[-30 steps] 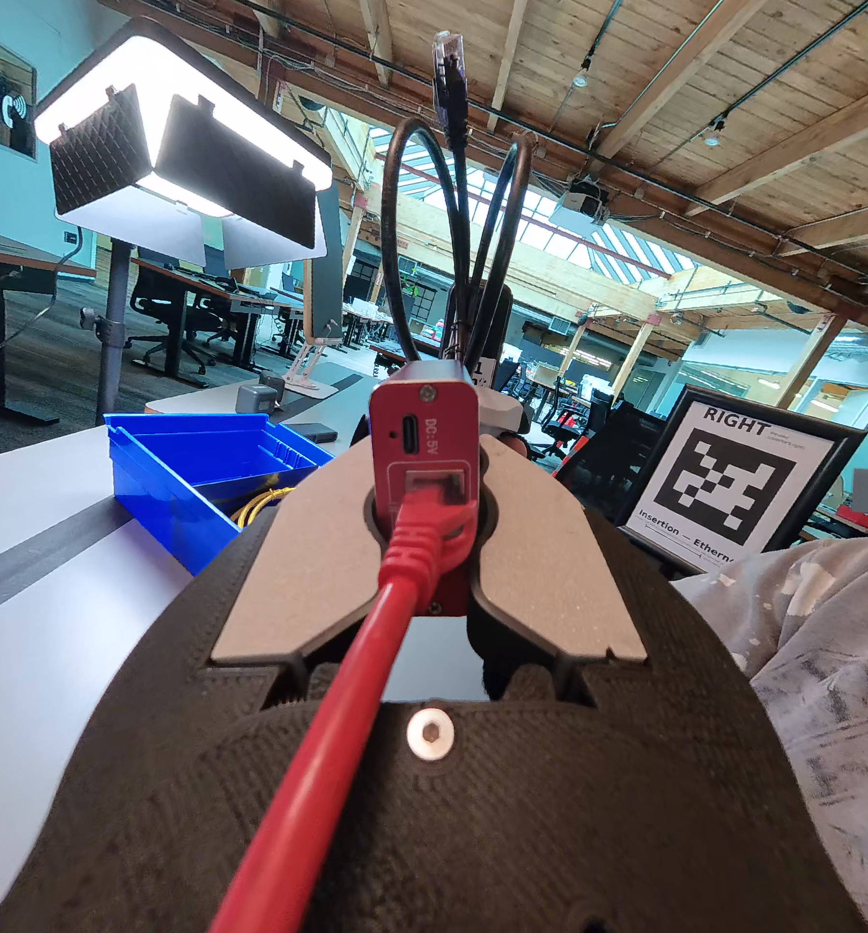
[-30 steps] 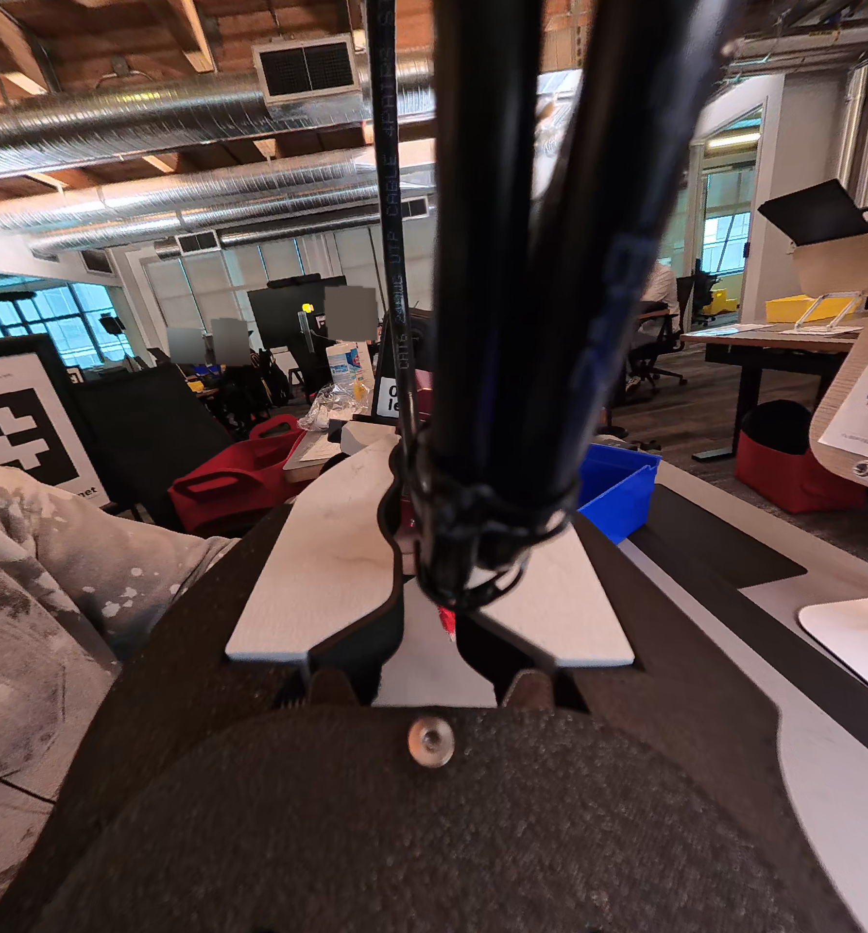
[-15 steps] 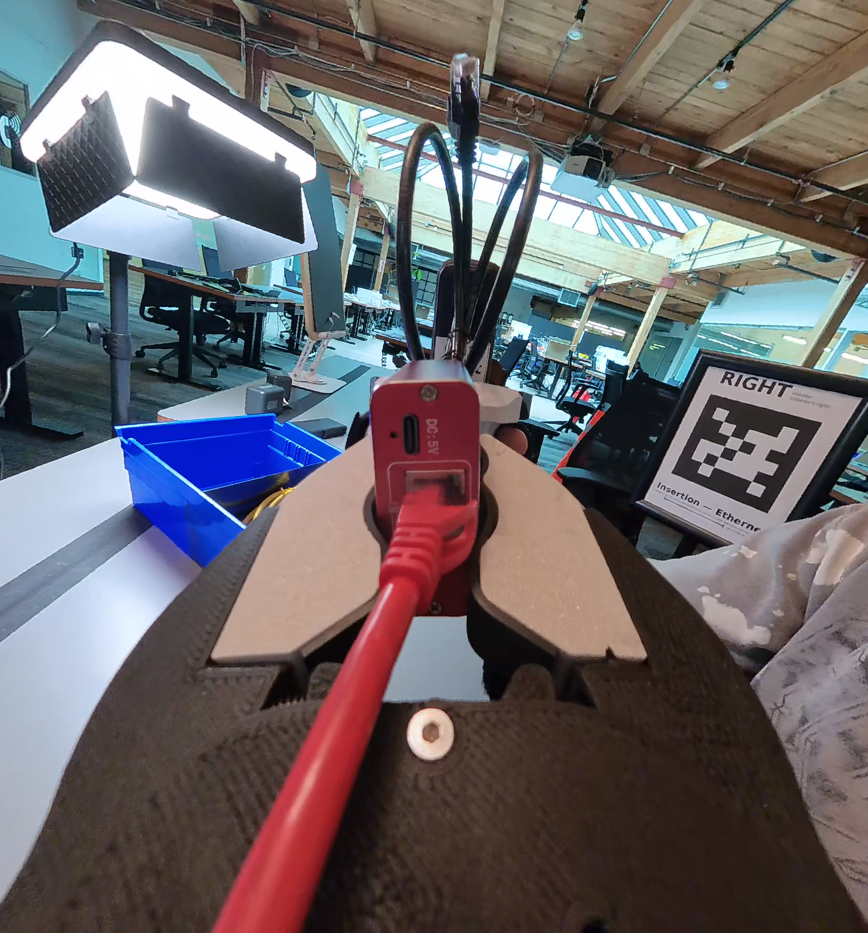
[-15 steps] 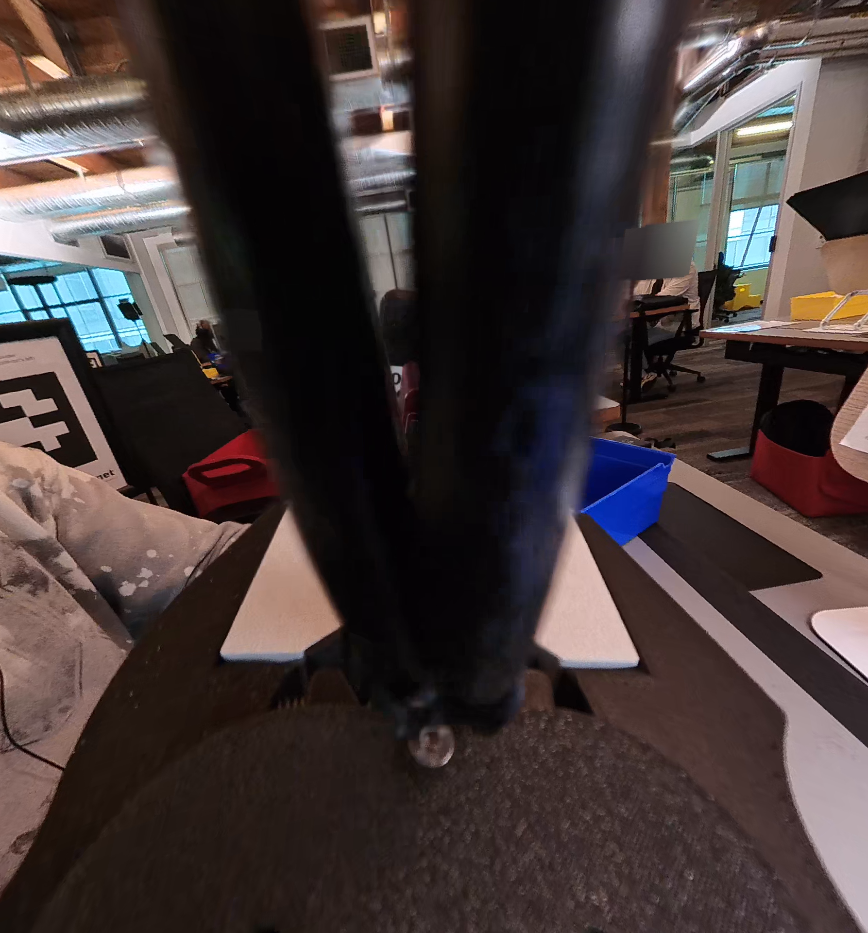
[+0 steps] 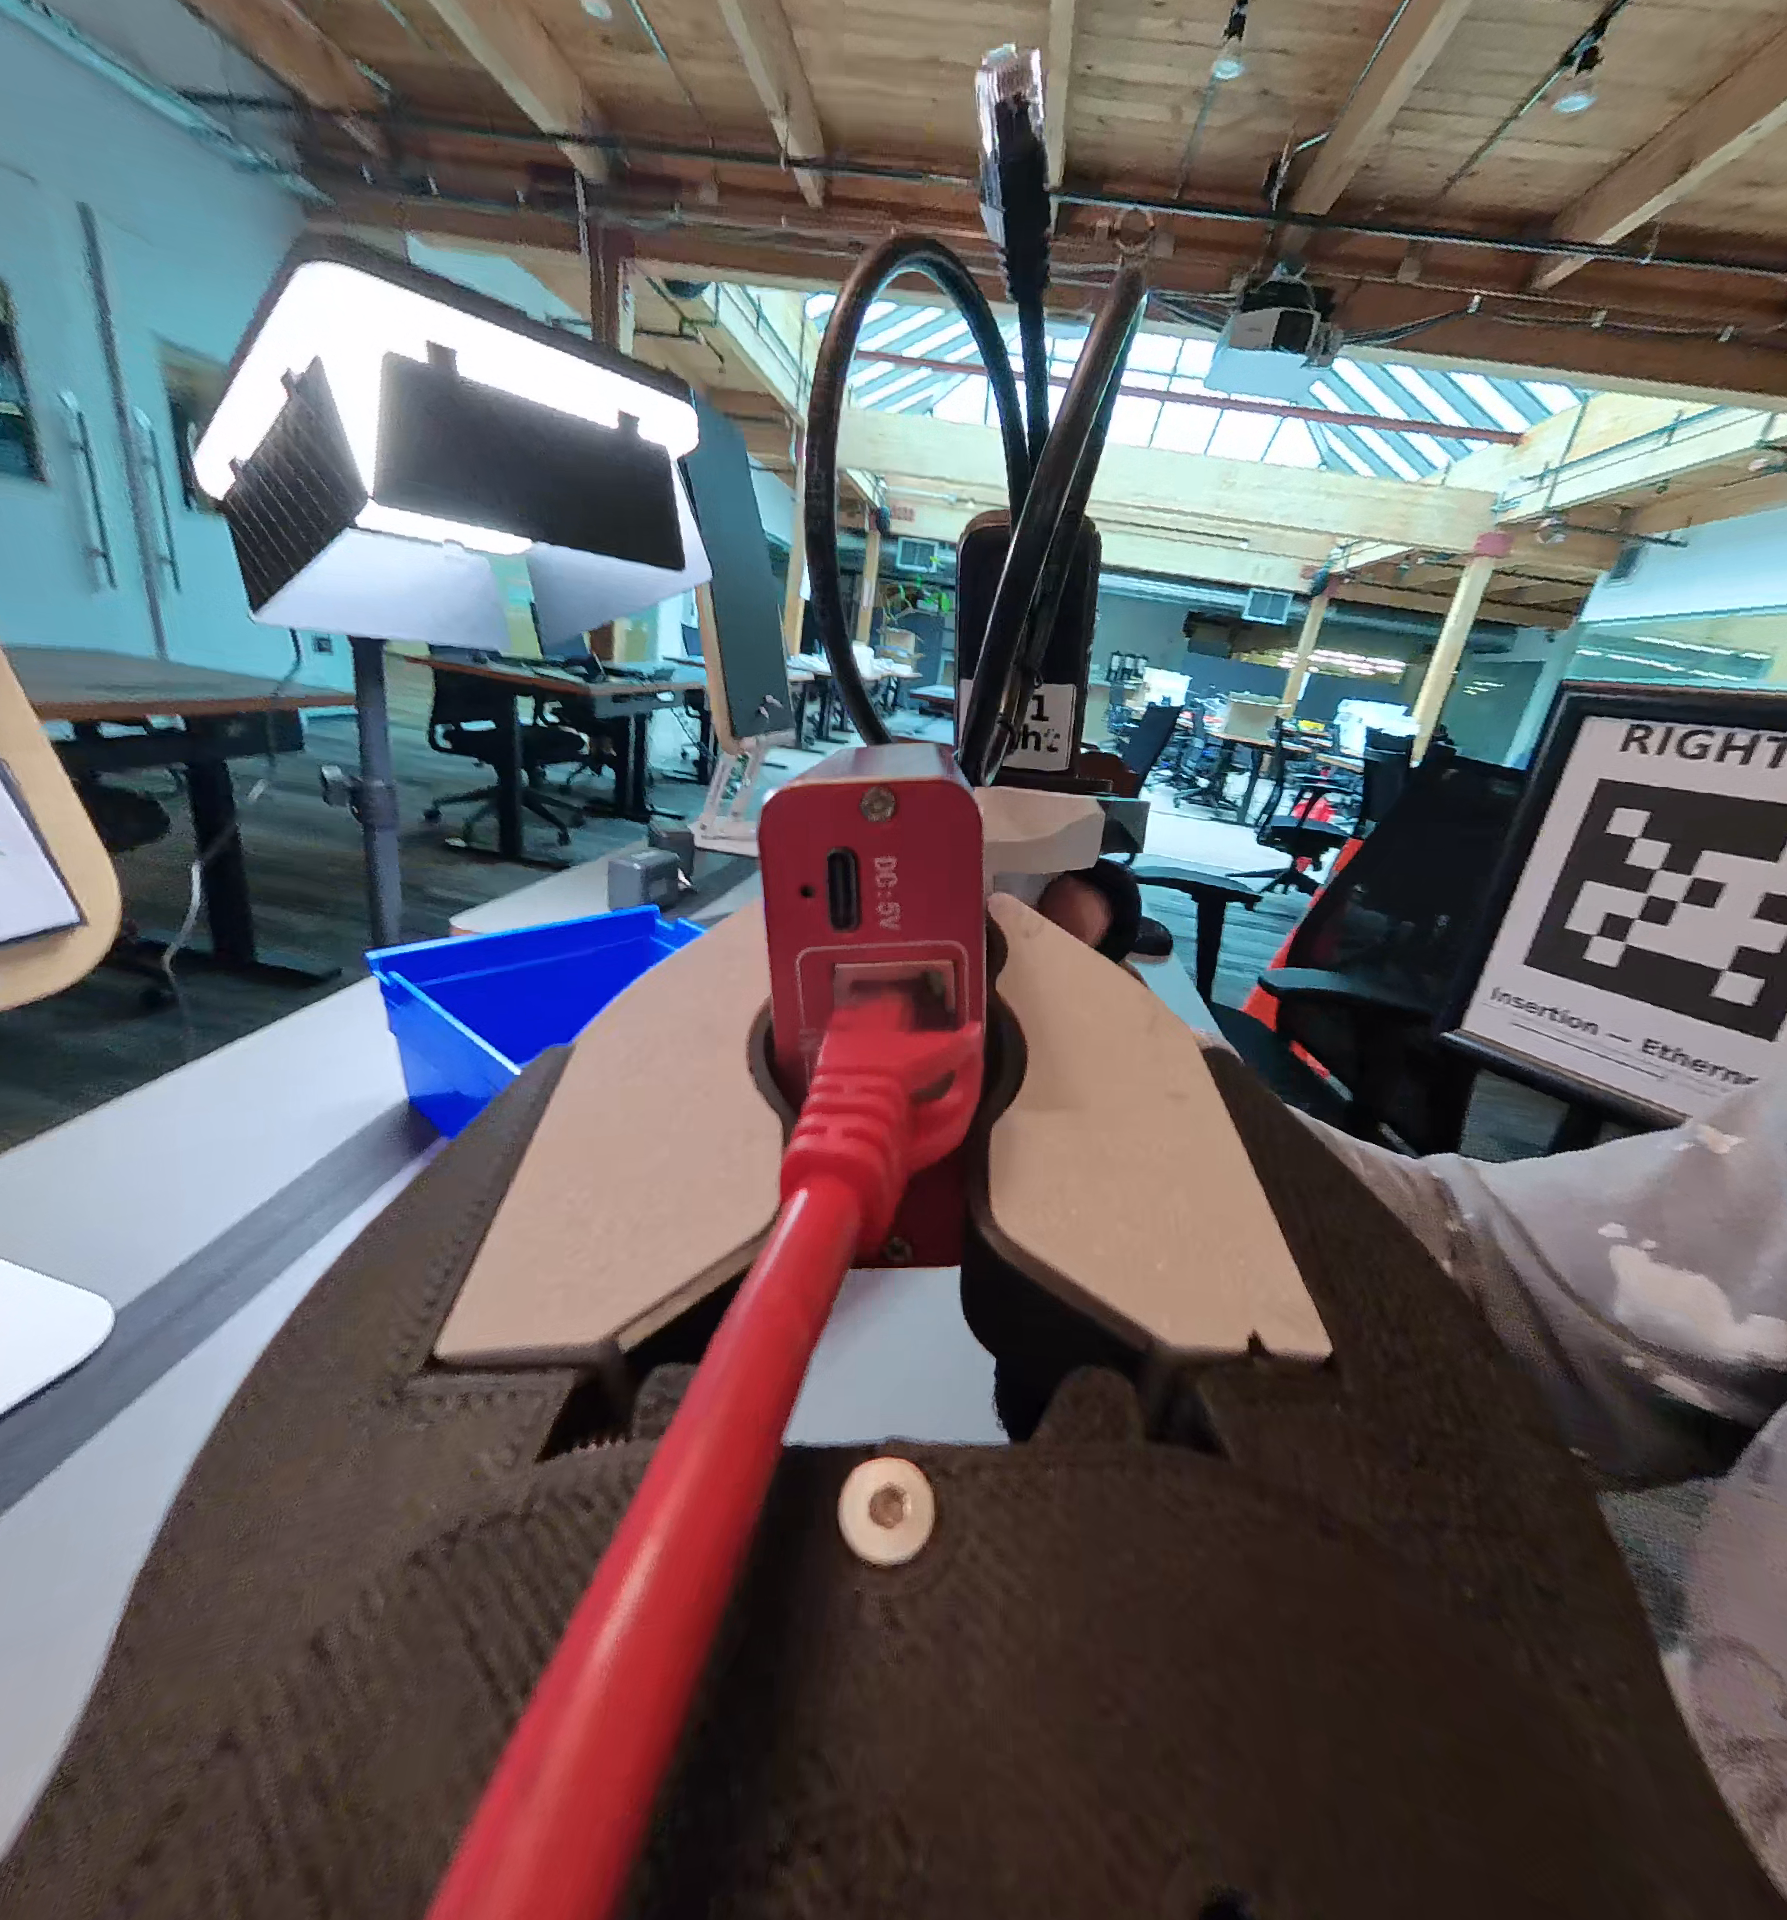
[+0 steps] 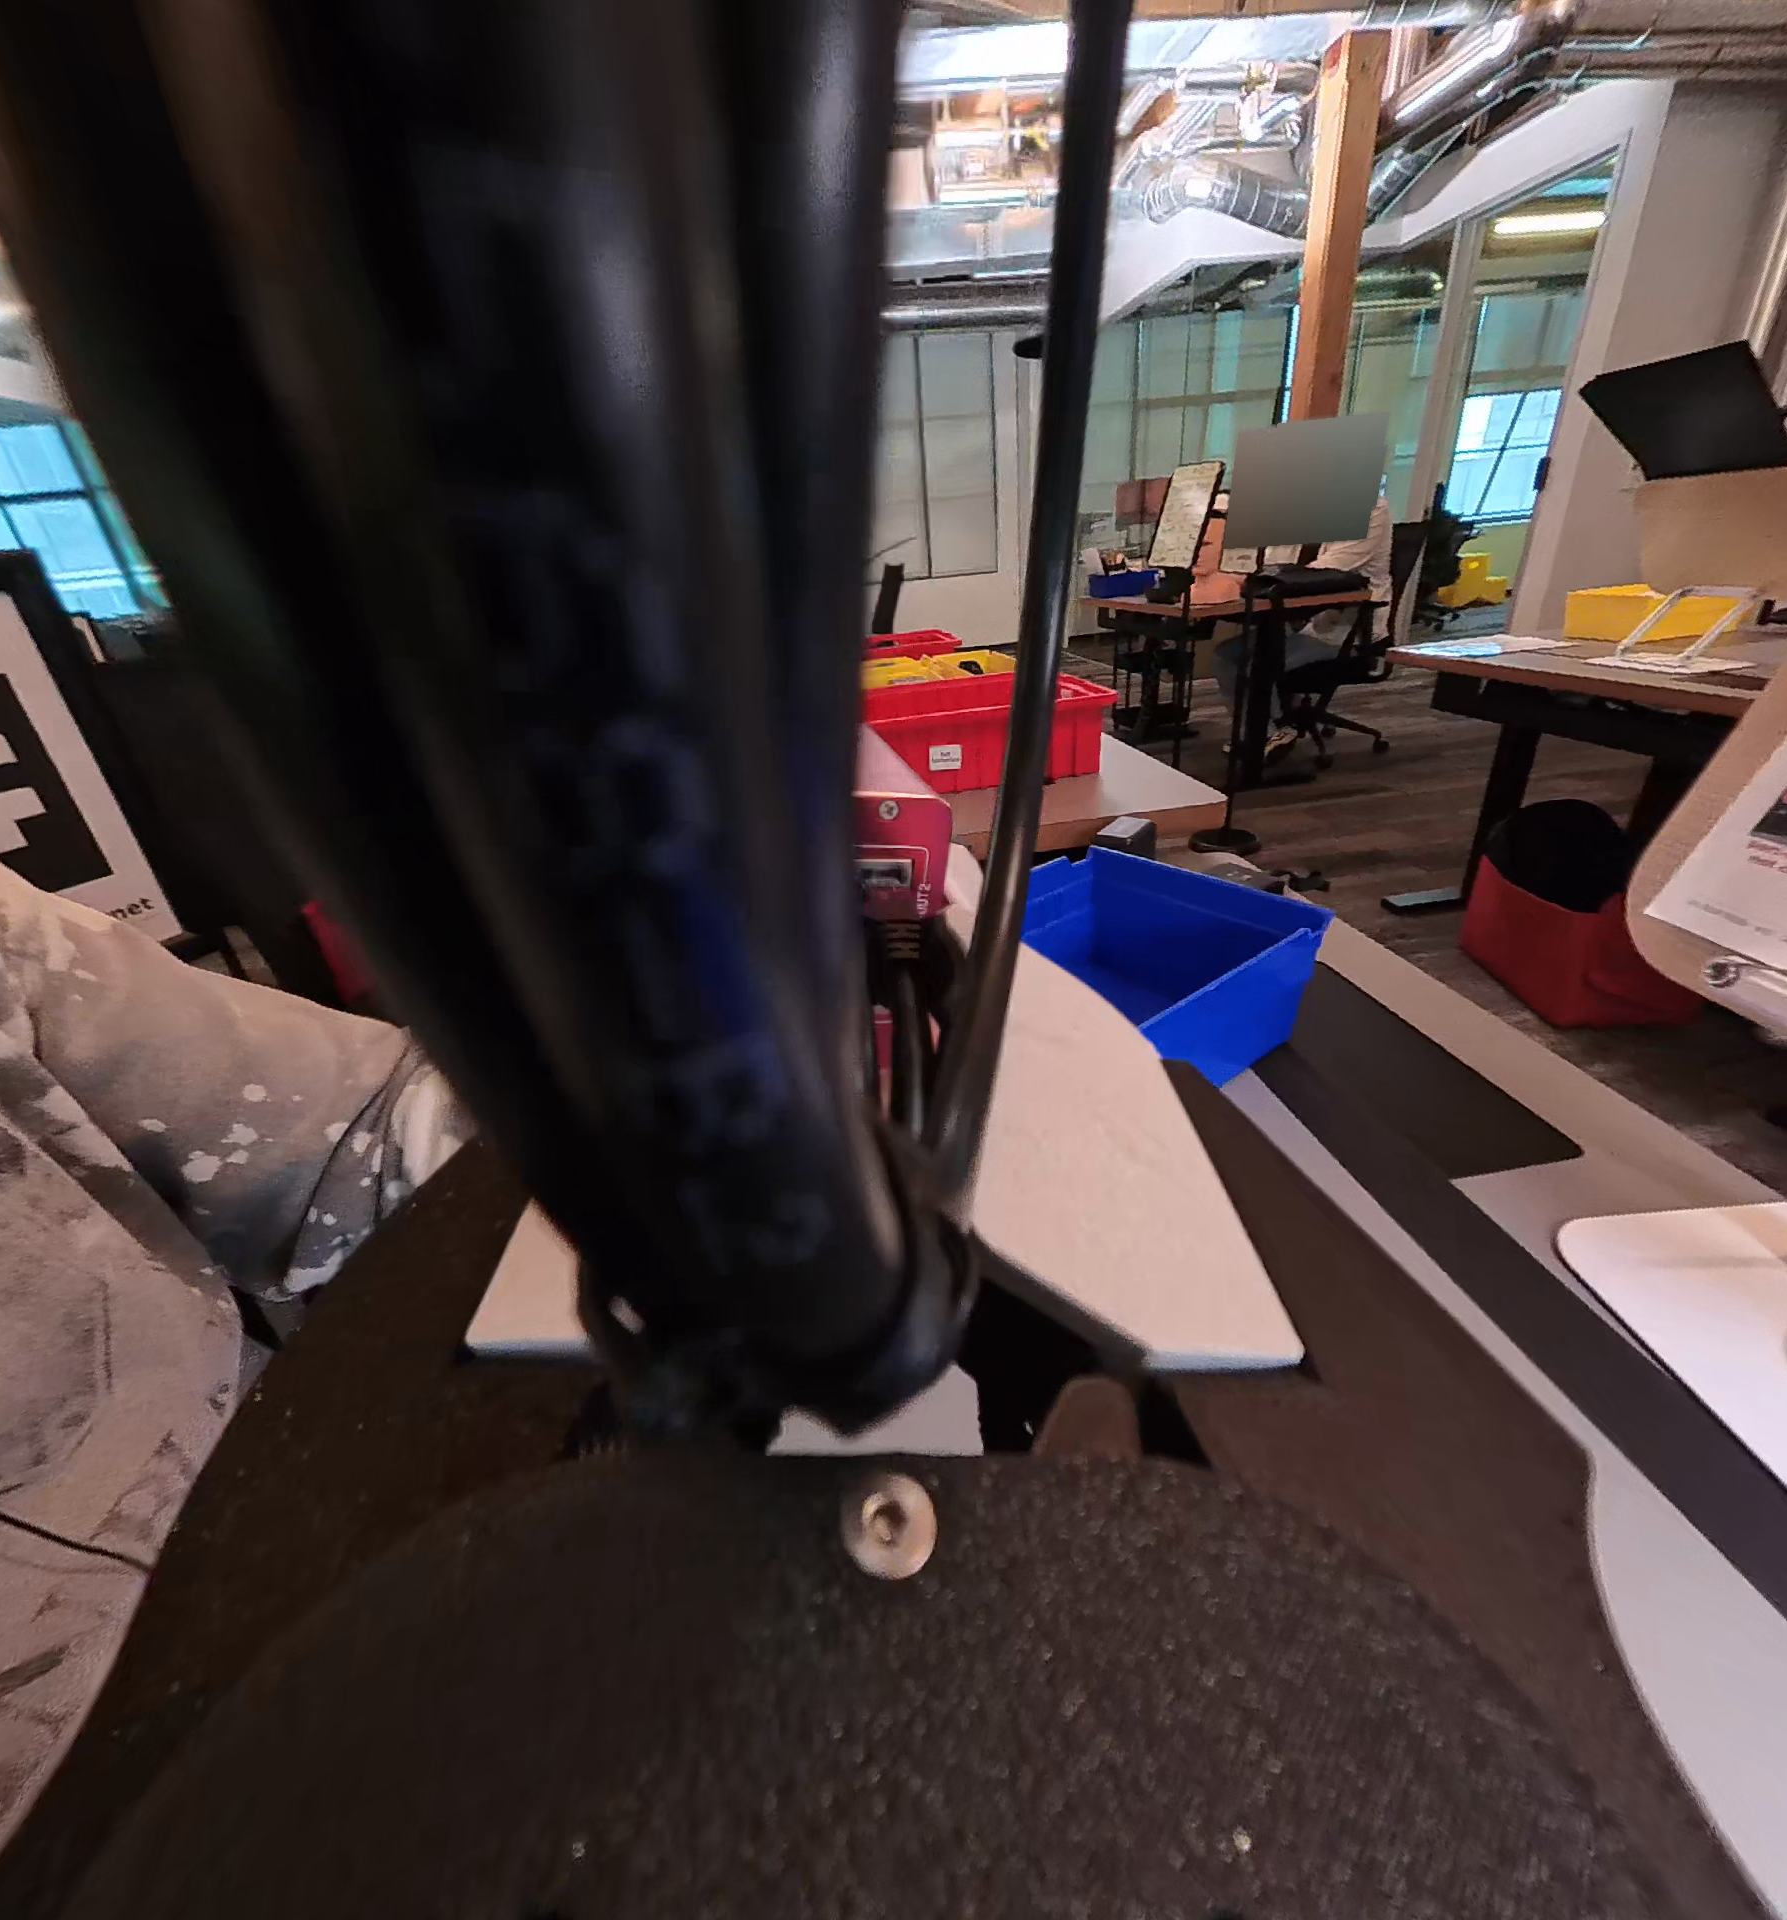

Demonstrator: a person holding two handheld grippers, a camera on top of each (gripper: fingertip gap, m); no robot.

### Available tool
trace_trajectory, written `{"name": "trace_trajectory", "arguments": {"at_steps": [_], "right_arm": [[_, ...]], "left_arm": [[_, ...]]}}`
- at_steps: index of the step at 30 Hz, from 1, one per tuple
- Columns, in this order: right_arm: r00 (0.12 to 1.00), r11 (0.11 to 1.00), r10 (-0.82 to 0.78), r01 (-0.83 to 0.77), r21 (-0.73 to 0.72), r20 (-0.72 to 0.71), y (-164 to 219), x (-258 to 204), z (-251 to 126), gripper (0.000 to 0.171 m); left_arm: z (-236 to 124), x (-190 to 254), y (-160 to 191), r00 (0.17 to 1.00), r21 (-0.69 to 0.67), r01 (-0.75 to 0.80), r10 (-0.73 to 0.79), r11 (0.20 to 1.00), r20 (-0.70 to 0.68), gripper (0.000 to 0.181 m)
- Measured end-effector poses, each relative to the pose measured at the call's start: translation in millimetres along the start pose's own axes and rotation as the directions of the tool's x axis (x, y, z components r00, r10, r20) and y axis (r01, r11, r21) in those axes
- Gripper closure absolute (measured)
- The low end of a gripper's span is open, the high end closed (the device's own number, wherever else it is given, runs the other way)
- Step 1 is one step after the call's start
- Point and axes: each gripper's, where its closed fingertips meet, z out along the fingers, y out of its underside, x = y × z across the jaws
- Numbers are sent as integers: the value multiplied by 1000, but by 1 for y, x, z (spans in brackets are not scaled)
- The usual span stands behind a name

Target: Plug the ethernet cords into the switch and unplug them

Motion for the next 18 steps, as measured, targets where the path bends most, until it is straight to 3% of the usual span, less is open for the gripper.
{"name": "trace_trajectory", "arguments": {"at_steps": [1, 9, 14, 15, 16, 17, 18], "right_arm": [[1000, 1000, -3, 3, -1, -11, 0, 1, 0, 160], [999, 999, -34, 33, -40, -27, 4, 5, -2, 160], [998, 997, -43, 41, -63, -34, 6, 8, -5, 162], [998, 998, -40, 38, -51, -43, 4, 9, -7, 162], [983, 999, -51, 48, -26, -175, -2, 31, -23, 162], [976, 999, -27, 31, 16, -217, -9, 44, -45, 163], [979, 999, -15, 23, 38, -205, -15, 45, -61, 162]], "left_arm": [[0, 0, -1, 1000, 11, -16, 16, 1000, 12, 151], [0, -4, 2, 984, 9, -155, 154, 988, 87, 151], [2, -6, 4, 996, 37, -74, 72, 997, 55, 152], [-1, -6, 0, 997, 69, -69, 66, 995, 47, 152], [-11, -6, -15, 998, 157, -61, 56, 986, 36, 151], [-28, -3, -37, 999, 252, -38, 39, 967, -1, 152], [-42, -5, -52, 999, 263, -51, 49, 963, 12, 151]]}}
